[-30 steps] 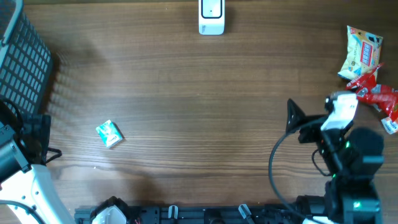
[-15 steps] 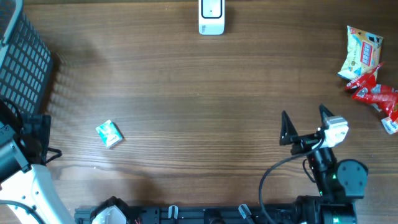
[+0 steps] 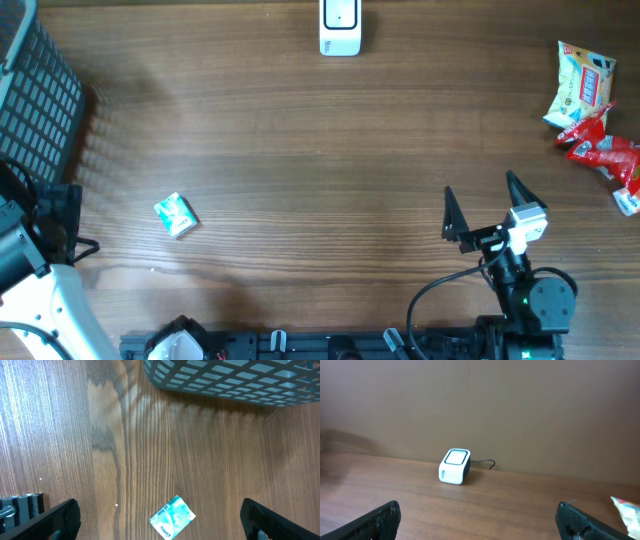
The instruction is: Scan the item barcode
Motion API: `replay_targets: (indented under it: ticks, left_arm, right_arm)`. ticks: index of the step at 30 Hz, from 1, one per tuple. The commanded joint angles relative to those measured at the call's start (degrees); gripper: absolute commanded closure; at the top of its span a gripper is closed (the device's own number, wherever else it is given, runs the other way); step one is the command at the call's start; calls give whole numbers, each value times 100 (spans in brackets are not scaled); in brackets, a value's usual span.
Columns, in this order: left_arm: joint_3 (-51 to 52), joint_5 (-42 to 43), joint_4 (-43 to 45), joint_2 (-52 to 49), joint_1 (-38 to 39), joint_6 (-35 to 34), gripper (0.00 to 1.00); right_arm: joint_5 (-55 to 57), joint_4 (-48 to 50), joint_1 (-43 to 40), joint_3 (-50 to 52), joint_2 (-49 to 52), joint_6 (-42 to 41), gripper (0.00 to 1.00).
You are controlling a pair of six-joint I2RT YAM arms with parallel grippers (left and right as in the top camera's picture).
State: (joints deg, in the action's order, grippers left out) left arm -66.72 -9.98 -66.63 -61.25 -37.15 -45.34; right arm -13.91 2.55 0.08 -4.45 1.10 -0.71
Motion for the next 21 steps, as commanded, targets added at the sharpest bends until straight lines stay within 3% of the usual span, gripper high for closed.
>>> replay_targets:
  ticks: [1, 14, 21]
  left_arm:
    - [-70, -9, 11, -4, -31, -52, 0]
    - [-70, -9, 11, -4, -31, -52, 0]
    - [-70, -11, 11, -4, -31, -52, 0]
  right_arm:
    - [37, 175, 24, 179, -92, 87, 0]
    - [83, 374, 24, 417, -92, 374, 0]
    - [780, -225, 24, 415, -92, 260, 0]
